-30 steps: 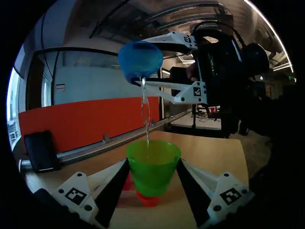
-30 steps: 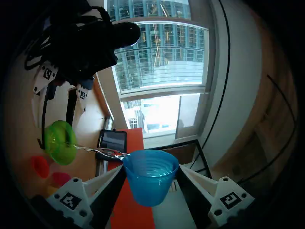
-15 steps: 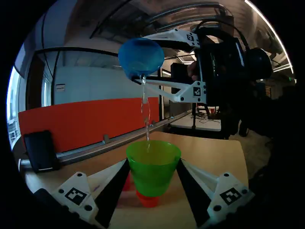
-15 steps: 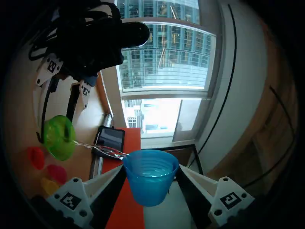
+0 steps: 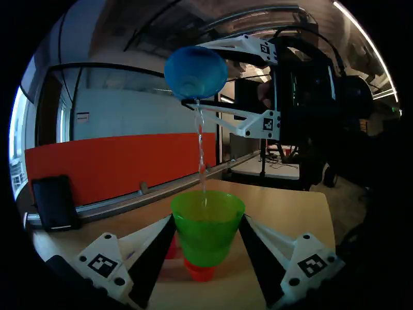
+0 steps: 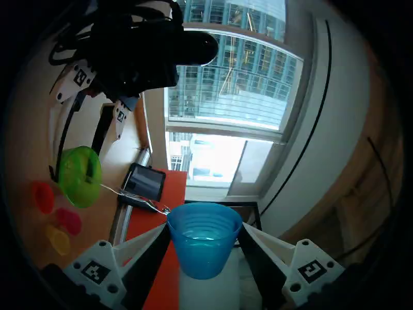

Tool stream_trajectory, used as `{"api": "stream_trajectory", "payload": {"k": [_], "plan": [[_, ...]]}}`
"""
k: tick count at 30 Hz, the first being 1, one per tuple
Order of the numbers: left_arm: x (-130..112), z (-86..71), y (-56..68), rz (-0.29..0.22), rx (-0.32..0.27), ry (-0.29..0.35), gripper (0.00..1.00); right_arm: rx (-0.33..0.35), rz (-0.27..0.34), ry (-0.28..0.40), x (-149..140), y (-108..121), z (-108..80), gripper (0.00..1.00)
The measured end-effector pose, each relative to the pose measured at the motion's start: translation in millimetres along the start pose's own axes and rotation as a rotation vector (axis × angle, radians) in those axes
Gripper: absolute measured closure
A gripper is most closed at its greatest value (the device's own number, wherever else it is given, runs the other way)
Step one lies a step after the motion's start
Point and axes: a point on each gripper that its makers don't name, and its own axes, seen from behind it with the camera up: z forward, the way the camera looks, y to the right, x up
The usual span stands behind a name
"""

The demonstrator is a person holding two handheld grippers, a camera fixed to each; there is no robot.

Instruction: Pour water

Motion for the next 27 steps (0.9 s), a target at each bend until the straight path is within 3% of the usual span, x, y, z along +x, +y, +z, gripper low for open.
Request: {"api": "stream_trajectory", "payload": {"k": [17, 21, 27], "plan": [[4.1, -0.2, -3.5, -0.005, 0.009, 0.010, 0.15, -0.016, -0.138, 0.016, 13.4, 3.9, 1.5, 0.10], [4.7, -0.8, -5.2, -0.008, 0.012, 0.014, 0.15, -0.015, -0.108, 0.022, 15.7, 1.8, 1.3, 0.10], [5.9, -3.0, -6.5, -0.006, 0.018, 0.018, 0.15, -0.024, 0.052, 0.019, 13.1, 1.2, -1.5, 0.10]]}}
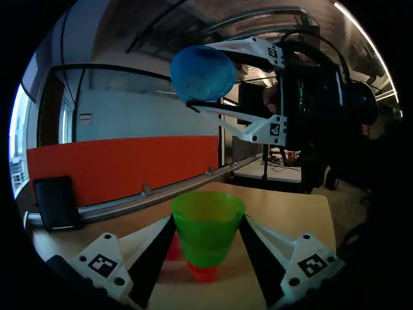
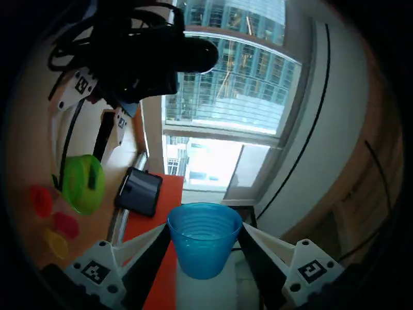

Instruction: Pour water

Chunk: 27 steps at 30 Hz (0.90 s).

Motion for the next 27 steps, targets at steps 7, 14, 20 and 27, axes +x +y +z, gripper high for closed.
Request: {"api": "stream_trajectory", "payload": {"k": [7, 14, 20, 27], "plan": [[3.7, -2.4, -2.7, 0.001, 0.007, 0.005, 0.15, -0.009, 0.307, -0.037, -13.5, -5.8, -5.5, 0.10], [6.1, -5.9, -4.0, 0.004, 0.011, 0.007, 0.16, -0.004, 0.601, -0.059, -20.0, -12.7, -13.1, 0.10], [7.0, -7.6, -7.2, 0.006, 0.019, 0.007, 0.16, 0.008, 0.817, -0.064, -20.0, -21.5, -20.7, 0.10], [8.1, -9.5, -9.4, 0.011, 0.025, 0.008, 0.15, 0.029, 1.084, -0.102, -22.4, -36.6, -26.7, 0.10]]}}
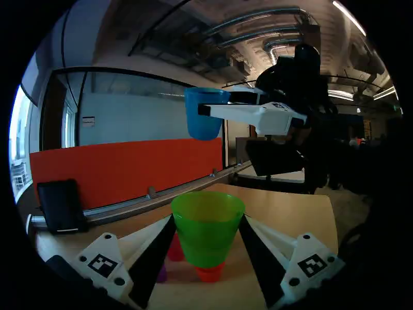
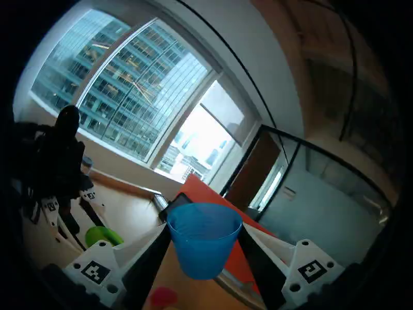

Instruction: Pour water

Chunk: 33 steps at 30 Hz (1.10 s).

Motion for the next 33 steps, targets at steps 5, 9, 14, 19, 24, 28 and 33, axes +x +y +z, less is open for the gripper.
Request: {"api": "stream_trajectory", "payload": {"k": [5, 9, 14, 19, 24, 28, 33], "plan": [[1.7, -1.5, -1.1, 0.003, 0.005, 0.001, 0.16, 0.029, 0.240, -0.016, -2.6, -4.8, -2.6, 0.10], [3.9, -2.1, -3.0, 0.010, 0.011, 0.003, 0.15, 0.046, 0.371, -0.018, -4.1, -3.3, -4.6, 0.10], [4.8, -4.8, -7.1, 0.017, 0.021, 0.000, 0.15, 0.028, 0.401, -0.033, -16.9, 4.1, -9.3, 0.09], [2.3, -8.4, -14.5, 0.021, 0.037, -0.007, 0.16, 0.020, 0.410, -0.052, -28.9, 3.8, -17.0, 0.09], [-2.6, -12.4, -23.1, 0.024, 0.057, -0.016, 0.16, 0.009, 0.436, -0.059, -43.0, 7.3, -26.5, 0.09], [-5.8, -16.8, -32.1, 0.023, 0.076, -0.024, 0.15, -0.002, 0.458, -0.070, -55.8, 11.1, -36.2, 0.09], [-8.8, -22.7, -42.6, 0.023, 0.098, -0.033, 0.16, -0.011, 0.482, -0.070, -68.7, 14.9, -47.8, 0.09]]}}
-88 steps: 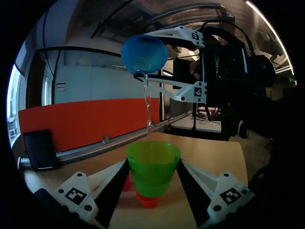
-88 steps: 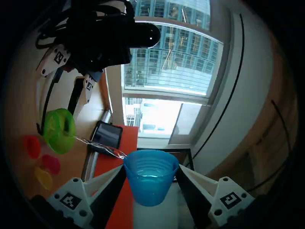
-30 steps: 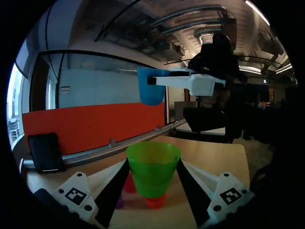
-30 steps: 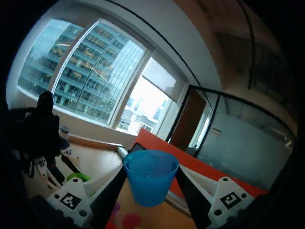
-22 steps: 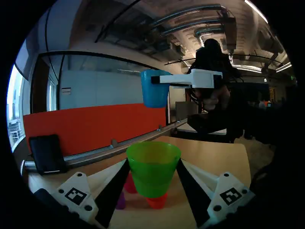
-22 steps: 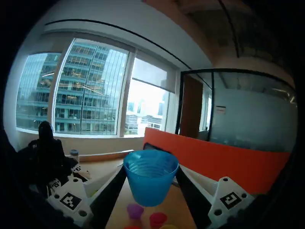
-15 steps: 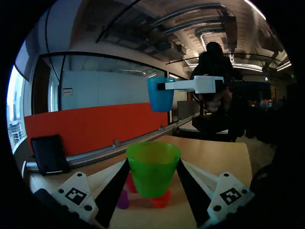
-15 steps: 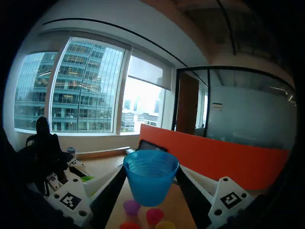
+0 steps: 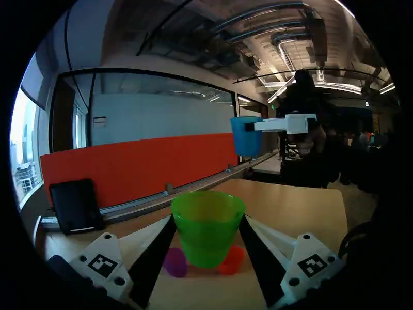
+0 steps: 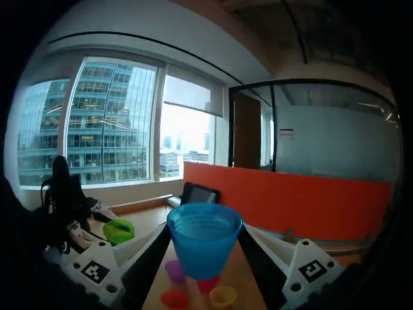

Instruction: Pour water

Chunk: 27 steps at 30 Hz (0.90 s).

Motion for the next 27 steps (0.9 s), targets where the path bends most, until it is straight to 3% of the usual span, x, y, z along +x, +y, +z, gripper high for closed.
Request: {"api": "stream_trajectory", "payload": {"k": [11, 27], "plan": [[-14.7, -5.1, -17.0, 0.007, 0.034, -0.040, 0.15, -0.040, 0.009, -0.026, -30.1, 22.0, -20.9, 0.09], [-39.3, -1.1, -23.5, 0.008, 0.038, -0.119, 0.15, -0.040, -0.009, -0.098, -83.0, 30.4, -31.4, 0.08]]}}
